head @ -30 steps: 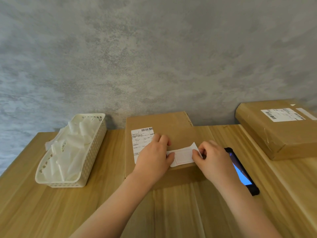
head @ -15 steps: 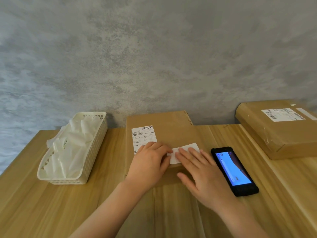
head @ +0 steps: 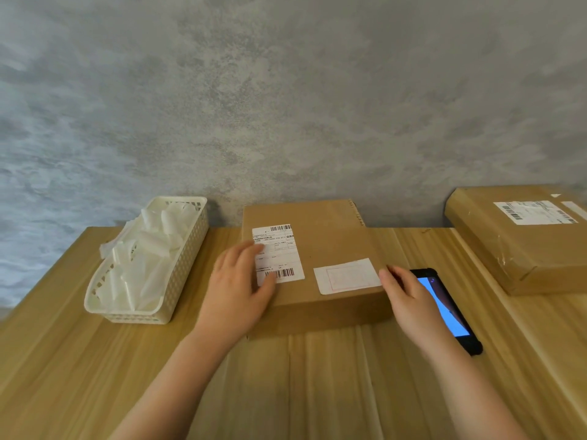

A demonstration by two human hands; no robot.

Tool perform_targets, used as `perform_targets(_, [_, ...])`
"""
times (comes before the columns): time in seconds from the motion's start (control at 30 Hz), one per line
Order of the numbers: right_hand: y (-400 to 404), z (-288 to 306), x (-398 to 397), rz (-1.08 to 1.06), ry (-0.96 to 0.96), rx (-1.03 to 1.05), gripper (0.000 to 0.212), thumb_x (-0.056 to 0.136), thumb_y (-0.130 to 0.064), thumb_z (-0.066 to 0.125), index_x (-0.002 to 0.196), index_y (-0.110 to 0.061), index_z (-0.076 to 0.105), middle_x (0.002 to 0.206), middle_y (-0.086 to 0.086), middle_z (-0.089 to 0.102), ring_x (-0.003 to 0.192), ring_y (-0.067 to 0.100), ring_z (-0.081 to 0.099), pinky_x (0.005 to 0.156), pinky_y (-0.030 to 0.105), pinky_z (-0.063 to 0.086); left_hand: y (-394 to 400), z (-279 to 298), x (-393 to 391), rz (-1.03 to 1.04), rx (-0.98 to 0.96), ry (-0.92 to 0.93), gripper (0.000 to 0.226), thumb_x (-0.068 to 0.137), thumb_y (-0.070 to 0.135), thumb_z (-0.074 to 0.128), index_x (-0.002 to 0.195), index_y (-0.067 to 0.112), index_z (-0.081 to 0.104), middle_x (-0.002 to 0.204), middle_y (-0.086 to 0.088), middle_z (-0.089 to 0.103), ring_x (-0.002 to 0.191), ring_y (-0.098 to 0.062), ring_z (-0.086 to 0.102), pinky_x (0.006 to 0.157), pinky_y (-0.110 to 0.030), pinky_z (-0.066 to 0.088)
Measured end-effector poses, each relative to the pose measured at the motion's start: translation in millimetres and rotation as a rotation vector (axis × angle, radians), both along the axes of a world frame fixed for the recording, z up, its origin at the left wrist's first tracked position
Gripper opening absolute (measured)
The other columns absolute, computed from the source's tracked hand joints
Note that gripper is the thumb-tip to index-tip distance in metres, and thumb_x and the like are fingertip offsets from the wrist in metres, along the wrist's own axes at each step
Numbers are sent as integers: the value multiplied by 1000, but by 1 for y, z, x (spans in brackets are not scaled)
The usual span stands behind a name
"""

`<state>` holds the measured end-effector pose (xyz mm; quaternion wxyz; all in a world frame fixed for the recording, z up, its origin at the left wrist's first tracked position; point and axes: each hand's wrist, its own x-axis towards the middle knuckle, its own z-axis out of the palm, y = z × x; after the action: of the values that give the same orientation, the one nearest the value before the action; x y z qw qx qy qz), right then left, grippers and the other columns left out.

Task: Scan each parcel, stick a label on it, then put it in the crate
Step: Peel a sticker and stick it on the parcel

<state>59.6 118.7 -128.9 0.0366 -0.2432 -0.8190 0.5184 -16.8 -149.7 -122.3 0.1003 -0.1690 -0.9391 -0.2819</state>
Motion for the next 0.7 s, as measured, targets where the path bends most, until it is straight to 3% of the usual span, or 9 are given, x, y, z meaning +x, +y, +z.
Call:
perform_targets(0.1, [1, -4, -8, -35, -81, -98, 58, 98, -59, 40, 144, -25, 44, 126, -9, 50, 119, 15, 47, 94, 32, 37, -16, -4, 2, 134, 364, -338, 62, 94, 46, 58, 149, 26, 36, 151, 6, 39, 138, -18, 39, 111, -36, 37])
perform_targets(0.23, [4, -16, -15, -28, -152, -119, 73, 88, -76, 38, 142, -28, 47, 137, -4, 54, 124, 19, 50, 100, 36, 41, -13, -14, 9, 224, 662, -682, 64, 97, 51, 51, 153, 26, 32, 145, 9, 45, 119, -11, 48, 78, -16, 39])
perform_targets(0.33, [4, -20, -15, -28, -145, -168, 74, 87, -76, 39, 145, -30, 45, 141, -6, 52, 130, 18, 47, 109, 41, 39, -9, -20, 11, 205, 755, -743, 52, 97, 54, 46, 145, 34, 38, 128, 16, 52, 103, -1, 53, 73, -14, 37])
perform_targets(0.43, [1, -22, -11, -38, -97, -211, 60, 93, -66, 43, 140, -30, 49, 133, -8, 56, 123, 16, 51, 99, 35, 41, -7, -22, 13, 153, 820, -774, 49, 96, 54, 48, 141, 36, 44, 128, 16, 60, 104, 1, 58, 76, -15, 41])
perform_targets(0.5, [-1, -25, -6, -58, -53, -250, 52, 92, -63, 48, 133, -31, 53, 127, -8, 60, 117, 14, 54, 94, 34, 43, -11, -27, 15, 108, 867, -782, 56, 89, 59, 57, 140, 38, 47, 128, 15, 64, 110, -4, 62, 88, -24, 48])
perform_targets(0.57, [-1, -26, -1, -61, -10, -311, 55, 83, -66, 56, 127, -33, 58, 123, -9, 64, 115, 13, 57, 101, 37, 45, -15, -31, 16, 79, 941, -796, 67, 80, 61, 65, 141, 40, 45, 130, 14, 64, 114, -7, 64, 97, -33, 49])
perform_targets(0.63, [0, -24, 3, -59, 36, -386, 63, 69, -68, 62, 122, -34, 62, 120, -9, 67, 117, 14, 59, 108, 44, 43, -17, -33, 17, 44, 1008, -795, 66, 84, 51, 69, 143, 39, 42, 129, 14, 65, 113, -9, 65, 96, -34, 50])
perform_targets(0.7, [-1, -20, 7, -39, 77, -440, 63, 67, -65, 66, 121, -33, 63, 120, -8, 69, 119, 16, 60, 110, 48, 41, -18, -32, 19, 16, 1086, -799, 67, 87, 44, 69, 146, 37, 38, 128, 12, 66, 112, -10, 66, 92, -33, 50])
